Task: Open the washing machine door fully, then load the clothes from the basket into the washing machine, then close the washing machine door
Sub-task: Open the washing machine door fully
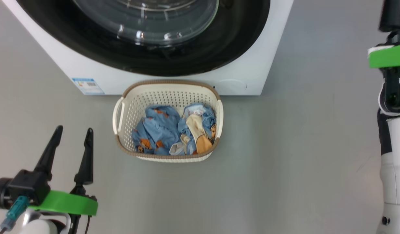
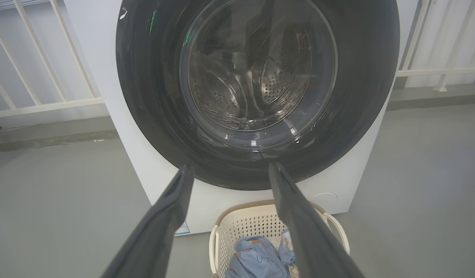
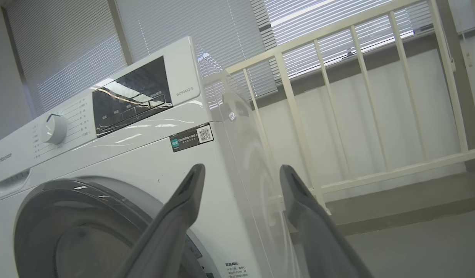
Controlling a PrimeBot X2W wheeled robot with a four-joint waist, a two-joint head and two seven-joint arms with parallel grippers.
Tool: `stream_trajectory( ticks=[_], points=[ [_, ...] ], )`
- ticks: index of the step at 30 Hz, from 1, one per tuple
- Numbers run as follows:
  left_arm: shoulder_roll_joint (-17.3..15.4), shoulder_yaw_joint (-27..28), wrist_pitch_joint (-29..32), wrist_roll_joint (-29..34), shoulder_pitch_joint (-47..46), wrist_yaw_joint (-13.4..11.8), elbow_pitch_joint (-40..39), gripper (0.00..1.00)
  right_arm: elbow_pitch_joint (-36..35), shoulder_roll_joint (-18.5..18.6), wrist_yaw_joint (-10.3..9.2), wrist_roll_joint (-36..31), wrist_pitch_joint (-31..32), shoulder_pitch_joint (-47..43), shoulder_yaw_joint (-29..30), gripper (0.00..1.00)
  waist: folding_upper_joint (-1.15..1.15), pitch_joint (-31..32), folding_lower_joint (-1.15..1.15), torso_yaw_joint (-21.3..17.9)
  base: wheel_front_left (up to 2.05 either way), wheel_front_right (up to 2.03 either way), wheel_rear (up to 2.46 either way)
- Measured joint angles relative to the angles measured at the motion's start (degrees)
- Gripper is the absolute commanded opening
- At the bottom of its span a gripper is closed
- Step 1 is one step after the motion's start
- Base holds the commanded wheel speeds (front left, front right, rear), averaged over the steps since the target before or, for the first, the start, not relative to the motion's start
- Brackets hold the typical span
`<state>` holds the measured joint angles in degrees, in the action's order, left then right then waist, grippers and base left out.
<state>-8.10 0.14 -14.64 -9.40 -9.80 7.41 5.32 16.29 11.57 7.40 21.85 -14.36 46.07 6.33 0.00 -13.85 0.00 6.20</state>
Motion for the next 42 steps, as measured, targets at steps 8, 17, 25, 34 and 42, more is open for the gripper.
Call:
stream_trajectory(
  ticks=[8, 17, 25, 34, 42],
  points=[
    [0.40, -0.79, 0.00, -0.04, -3.24, 0.00, 0.03, 1.00, 5.60, -2.90, -0.01, 12.29, 2.77, 3.21, 5.72, 0.00, 0.00, -4.20, 0.00, 1.14, 0.00, 0.00, 0.00],
    [1.92, -1.40, -0.01, -0.04, -5.61, 0.00, -0.31, 1.00, 13.61, -4.91, -0.01, 25.41, 11.79, 11.26, 13.10, 0.00, 0.00, -8.24, 0.00, 1.88, 0.00, 0.00, 0.00],
    [2.54, -1.90, -0.01, -0.10, -7.88, 0.00, -1.24, 1.00, 21.09, -5.57, -0.01, 27.39, 22.79, 19.36, 16.39, 0.00, 0.00, -10.53, 0.00, 2.98, 0.00, 0.00, 0.00],
    [3.39, -2.60, -0.01, -1.48, -8.68, 0.00, -1.26, 1.00, 25.87, -6.51, -0.01, 28.32, 33.08, 27.41, 18.36, 0.00, 0.00, -12.72, 0.00, 4.53, 0.00, 0.00, 0.00],
    [3.89, -2.68, -0.01, -1.59, -9.39, 0.00, -1.31, 1.00, 26.92, -6.94, -0.01, 27.09, 40.89, 30.53, 17.39, 0.00, 0.00, -14.34, 0.00, 5.64, 0.00, 0.00, 0.00]
  ],
)
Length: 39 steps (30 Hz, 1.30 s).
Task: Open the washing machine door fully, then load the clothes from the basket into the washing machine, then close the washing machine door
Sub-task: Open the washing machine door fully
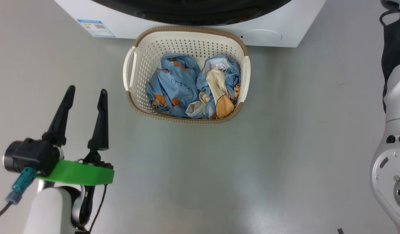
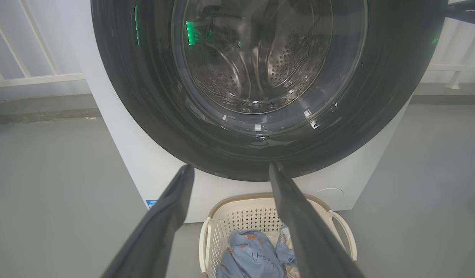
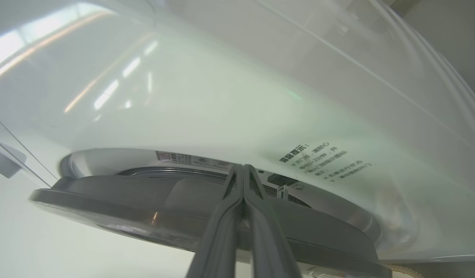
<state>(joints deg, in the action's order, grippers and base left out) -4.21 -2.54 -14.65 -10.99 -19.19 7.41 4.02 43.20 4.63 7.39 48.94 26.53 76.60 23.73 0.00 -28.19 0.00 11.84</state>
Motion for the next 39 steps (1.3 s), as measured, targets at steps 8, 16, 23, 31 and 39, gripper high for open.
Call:
stream_trajectory(
  ticks=[8, 16, 23, 31, 39],
  points=[
    [0.45, -0.38, 0.00, -0.03, -0.92, 0.00, -0.23, 1.00, 0.01, -0.05, 0.00, -3.83, 1.31, 1.58, 1.30, 0.00, 0.00, -1.24, 0.00, 0.75, 0.00, 0.00, 0.00],
    [1.00, -0.59, 0.00, -0.41, -1.14, 0.00, -0.23, 1.00, 0.54, -0.15, 0.00, -5.95, 4.04, 2.35, 1.52, 0.00, 0.00, -1.99, -0.01, 1.44, 0.00, 0.00, 0.00],
    [1.16, -0.78, 0.00, -0.45, -1.81, 0.00, -0.25, 1.00, 1.85, -0.18, 0.00, -6.08, 4.14, 3.61, 1.34, 0.00, 0.00, -2.37, 0.00, 1.74, 0.00, 0.00, 0.00],
    [1.42, -1.59, 0.00, -0.94, -1.99, 0.00, -0.24, 1.00, 4.58, 0.32, 0.00, -7.60, 3.57, 5.82, 1.62, 0.00, 0.00, -2.76, 0.00, 2.61, 0.00, 0.00, 0.00],
    [1.49, -1.98, 0.00, -0.96, -2.08, 0.00, -0.24, 1.00, 7.61, 1.36, 0.00, -7.91, 7.19, 8.06, 2.40, 0.00, 0.00, -3.23, 0.00, 3.19, 0.00, 0.00, 0.00]
  ],
)
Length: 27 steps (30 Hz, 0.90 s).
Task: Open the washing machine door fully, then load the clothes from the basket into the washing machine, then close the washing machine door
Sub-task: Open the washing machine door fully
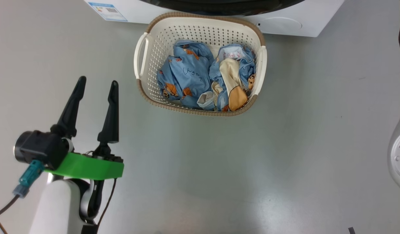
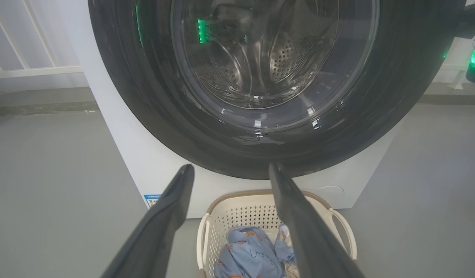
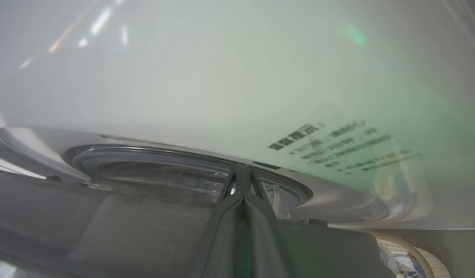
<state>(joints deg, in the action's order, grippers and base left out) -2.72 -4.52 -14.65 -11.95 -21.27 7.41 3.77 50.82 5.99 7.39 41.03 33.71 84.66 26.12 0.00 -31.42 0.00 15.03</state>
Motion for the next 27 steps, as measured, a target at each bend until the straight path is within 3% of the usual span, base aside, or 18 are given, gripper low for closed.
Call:
stream_trajectory(
  ticks=[14, 27],
  points=[
    [-0.18, 0.12, 0.00, -0.07, -0.20, 0.00, -0.02, 1.00, -0.89, 0.87, -0.33, 7.77, 16.71, -1.47, 1.24, 0.00, 0.00, 1.47, 0.00, -1.11, 0.00, 0.00, 0.00],
    [-0.53, -0.08, 0.00, -0.07, 0.28, 0.00, -0.03, 1.00, 3.69, -1.55, -0.31, 8.81, 34.62, -4.21, 1.83, 0.00, 0.00, 4.09, 0.00, -1.04, 0.00, 0.00, 0.00]
  ],
)
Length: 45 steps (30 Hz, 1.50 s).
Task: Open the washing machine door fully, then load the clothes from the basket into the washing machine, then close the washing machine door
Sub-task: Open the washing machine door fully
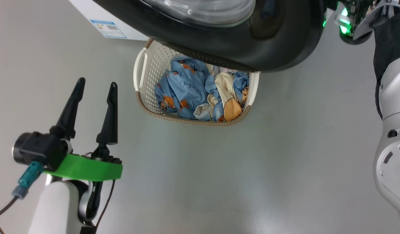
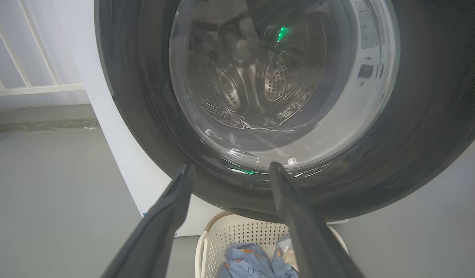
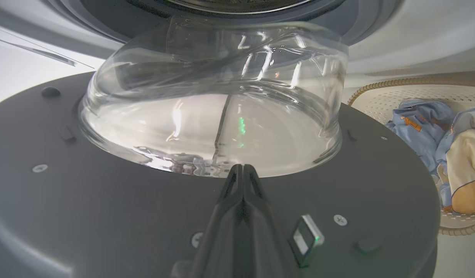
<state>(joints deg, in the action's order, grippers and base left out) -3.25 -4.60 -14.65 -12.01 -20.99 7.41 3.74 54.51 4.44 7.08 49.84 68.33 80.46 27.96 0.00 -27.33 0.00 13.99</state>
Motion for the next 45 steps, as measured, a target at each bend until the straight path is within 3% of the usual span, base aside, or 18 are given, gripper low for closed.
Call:
stream_trajectory(
  ticks=[9, 19, 27, 35, 45],
  points=[
    [-0.63, 0.02, 0.00, 0.08, 0.94, 0.00, 0.02, 1.00, -1.49, 0.23, 0.01, 7.71, 7.70, -4.49, -8.01, 0.00, 0.00, 2.20, 0.00, 0.22, 0.00, 0.00, 0.00],
    [-0.90, -1.47, 0.00, 0.09, 2.30, 0.00, 0.09, 1.00, -12.30, 0.34, 0.03, 21.38, 10.31, -15.44, -18.76, 0.00, 0.00, 4.93, 0.00, 1.12, 0.00, 0.00, 0.00],
    [-1.52, -2.27, 0.00, 0.08, 3.72, 0.00, 0.23, 1.00, -20.51, 0.20, 0.03, 32.78, 6.87, -25.85, -31.15, 0.00, 0.00, 7.34, 0.00, 1.63, 0.00, 0.00, 0.00],
    [-1.48, -1.96, 0.00, 0.09, 5.20, 0.00, 0.31, 1.00, -26.48, 0.24, 0.03, 38.67, 1.49, -32.18, -40.18, 0.00, 0.00, 8.96, 0.00, 1.87, 0.00, 0.00, 0.00],
    [-1.47, -0.98, 0.00, 0.09, 5.71, 0.00, 0.37, 1.00, -29.88, 0.40, 0.03, 43.91, -5.23, -34.01, -49.15, 0.00, 0.00, 9.22, 0.00, 2.19, 0.00, 0.00, 0.00]
  ],
)
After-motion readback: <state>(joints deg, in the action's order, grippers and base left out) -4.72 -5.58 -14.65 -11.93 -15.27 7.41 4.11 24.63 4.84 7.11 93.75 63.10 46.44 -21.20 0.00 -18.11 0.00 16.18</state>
